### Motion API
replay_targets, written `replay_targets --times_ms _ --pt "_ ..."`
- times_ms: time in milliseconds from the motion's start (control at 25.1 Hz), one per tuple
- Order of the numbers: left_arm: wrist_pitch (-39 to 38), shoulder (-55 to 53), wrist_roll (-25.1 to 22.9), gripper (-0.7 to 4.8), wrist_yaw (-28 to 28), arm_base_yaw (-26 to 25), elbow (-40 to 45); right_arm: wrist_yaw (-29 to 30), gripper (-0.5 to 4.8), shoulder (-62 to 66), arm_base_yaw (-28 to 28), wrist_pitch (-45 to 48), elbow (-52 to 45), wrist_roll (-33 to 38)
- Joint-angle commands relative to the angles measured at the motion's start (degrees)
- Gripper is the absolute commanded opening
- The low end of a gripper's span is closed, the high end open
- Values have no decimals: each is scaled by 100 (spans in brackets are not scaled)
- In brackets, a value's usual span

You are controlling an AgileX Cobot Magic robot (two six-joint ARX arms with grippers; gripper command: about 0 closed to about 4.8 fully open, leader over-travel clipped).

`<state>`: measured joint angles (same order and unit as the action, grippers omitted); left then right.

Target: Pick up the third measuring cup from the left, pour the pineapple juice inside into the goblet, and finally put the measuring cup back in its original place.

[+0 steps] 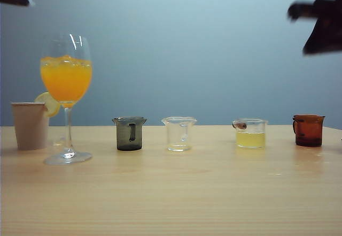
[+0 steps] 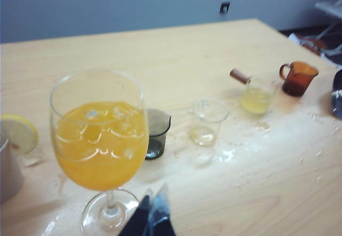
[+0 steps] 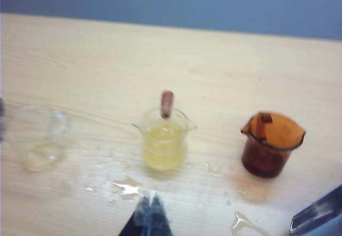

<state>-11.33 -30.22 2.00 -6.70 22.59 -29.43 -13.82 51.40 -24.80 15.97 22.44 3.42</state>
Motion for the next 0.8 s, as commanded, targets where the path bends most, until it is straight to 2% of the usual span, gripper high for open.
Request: replay_targets --times_ms 40,279,359,519,639,798 --pt "195 -109 -160 -5 46 151 -42 -66 -9 601 0 920 15 247" --pt "463 -422 -157 -5 304 597 -57 -101 -9 2087 2 2437 -7 258" --pt "470 -568 -157 -5 295 614 -57 -195 -8 2675 13 2791 -7 256" --pt "785 -732 -160 -5 289 612 -57 -199 -9 3939 13 4089 2 254" --pt "979 -782 -160 -5 282 612 -57 -350 -8 4485 17 4544 70 245" --pt "1075 -813 -164 -5 304 612 -57 -411 -8 5005 20 4695 302 232"
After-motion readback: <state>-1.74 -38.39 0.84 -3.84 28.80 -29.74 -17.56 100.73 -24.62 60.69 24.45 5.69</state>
